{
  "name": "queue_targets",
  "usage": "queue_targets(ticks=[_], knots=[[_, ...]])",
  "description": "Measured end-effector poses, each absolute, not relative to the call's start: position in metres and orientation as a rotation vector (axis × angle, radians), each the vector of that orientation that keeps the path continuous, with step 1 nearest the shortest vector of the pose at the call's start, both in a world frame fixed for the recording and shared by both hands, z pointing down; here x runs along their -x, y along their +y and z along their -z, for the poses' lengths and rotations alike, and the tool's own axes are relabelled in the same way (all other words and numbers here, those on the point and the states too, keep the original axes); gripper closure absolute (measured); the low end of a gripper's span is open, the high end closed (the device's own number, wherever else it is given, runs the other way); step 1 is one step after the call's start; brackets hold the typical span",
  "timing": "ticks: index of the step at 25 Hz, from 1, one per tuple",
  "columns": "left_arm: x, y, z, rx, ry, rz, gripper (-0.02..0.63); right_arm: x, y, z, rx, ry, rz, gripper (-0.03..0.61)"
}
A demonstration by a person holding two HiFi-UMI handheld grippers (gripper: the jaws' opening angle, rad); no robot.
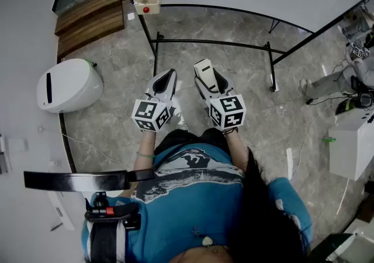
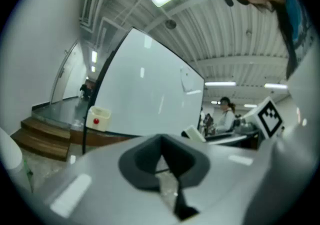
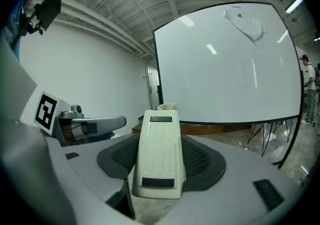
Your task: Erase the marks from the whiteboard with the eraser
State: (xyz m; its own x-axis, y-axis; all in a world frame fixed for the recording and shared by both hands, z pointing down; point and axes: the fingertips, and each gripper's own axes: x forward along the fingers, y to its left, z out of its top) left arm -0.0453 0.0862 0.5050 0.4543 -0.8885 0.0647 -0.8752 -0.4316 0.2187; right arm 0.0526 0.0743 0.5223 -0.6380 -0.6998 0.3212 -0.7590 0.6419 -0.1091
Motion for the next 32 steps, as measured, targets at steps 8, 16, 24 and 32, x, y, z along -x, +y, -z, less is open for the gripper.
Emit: queue_targets(ticks=[8, 16, 24, 32], knots=[[0.054, 0.067, -0.505, -2.477, -1.502, 0.117, 0.609, -0.048, 0.065, -0.531, -1.206, -2.583, -0.355, 0.316], [0.051, 0.043, -0.511, -2.453, -1.488, 0.121, 0.611, -0.045, 0.040, -0.541, -1.155, -2.551, -0.337, 0.316], [0.061, -0.026, -0.504, -2.451, -1.538, 0.114, 0.611, -0.053, -0.050, -0.533, -1.202, -2.562, -0.283, 0.316], [0.050, -0.133, -0.488, -2.468, -1.541, 0.128, 0.611, -0.082, -0.174, -0.500, -1.311, -2.483, -0.097, 0.316]])
